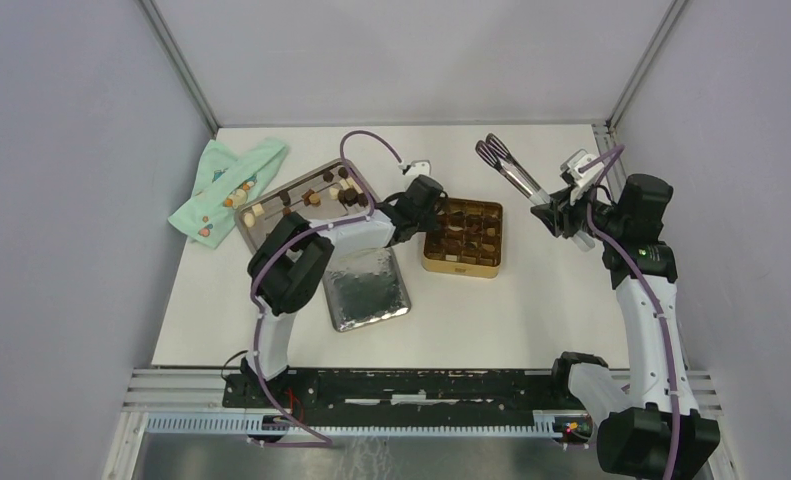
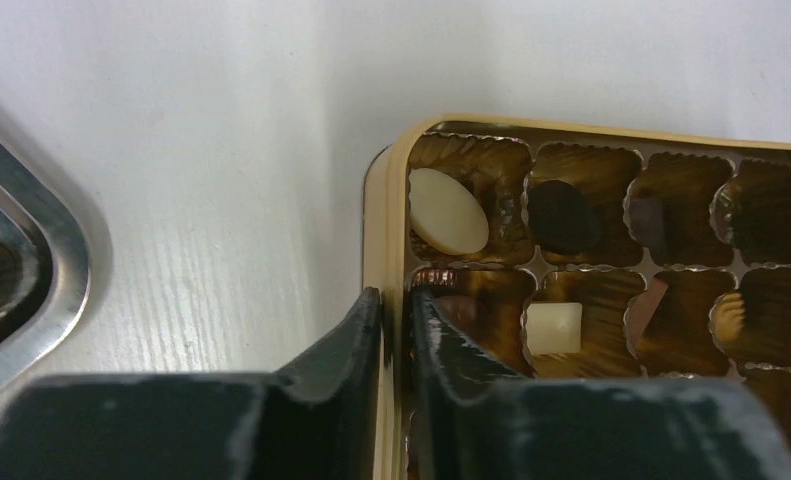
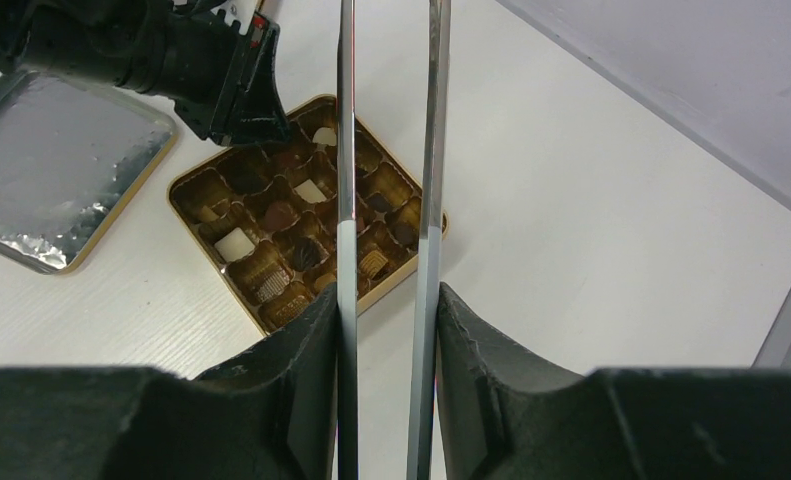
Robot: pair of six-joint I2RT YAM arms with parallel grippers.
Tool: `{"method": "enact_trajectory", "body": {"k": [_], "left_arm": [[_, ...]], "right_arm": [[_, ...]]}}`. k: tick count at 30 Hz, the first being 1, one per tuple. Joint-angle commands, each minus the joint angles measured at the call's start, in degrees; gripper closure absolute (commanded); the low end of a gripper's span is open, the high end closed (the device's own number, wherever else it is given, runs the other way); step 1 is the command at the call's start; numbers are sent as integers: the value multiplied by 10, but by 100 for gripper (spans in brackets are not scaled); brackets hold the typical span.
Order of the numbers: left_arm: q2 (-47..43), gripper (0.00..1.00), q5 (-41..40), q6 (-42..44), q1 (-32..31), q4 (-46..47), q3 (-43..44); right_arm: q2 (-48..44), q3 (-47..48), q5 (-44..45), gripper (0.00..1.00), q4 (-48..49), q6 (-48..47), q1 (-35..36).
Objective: Pack the chocolate
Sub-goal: Place the packing box at the center of the board.
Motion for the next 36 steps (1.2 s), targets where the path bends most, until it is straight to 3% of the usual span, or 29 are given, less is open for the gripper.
{"method": "enact_trajectory", "body": {"k": [1,7,11,16,20,24,27,36], "left_arm": [[-8,71,35,-33,11,1,24],[-126,39,17,-8,12,17,-27],[-285,31,-38,42,15,11,-109],[-488,21,-15,119,76,-96,-154],[-607,11,-74,218,85,-176,-182],[-720,8,-139,281,85,-186,-271],[-801,1,-167,280,84,-160,-333],[-940,0,-231,281,89,-151,-372]], "right_arm": [[-4,3,-16,60,1,-14,-2],[11,12,-44,60,-44,-54,-1],[30,28,-55,60,-84,-99,13],[57,43,1,60,-77,-104,90],[101,55,64,60,-55,-96,207],[172,109,131,60,-58,-97,307],[240,165,178,60,-72,-106,376],[470,387,242,60,-106,-114,521]]}}
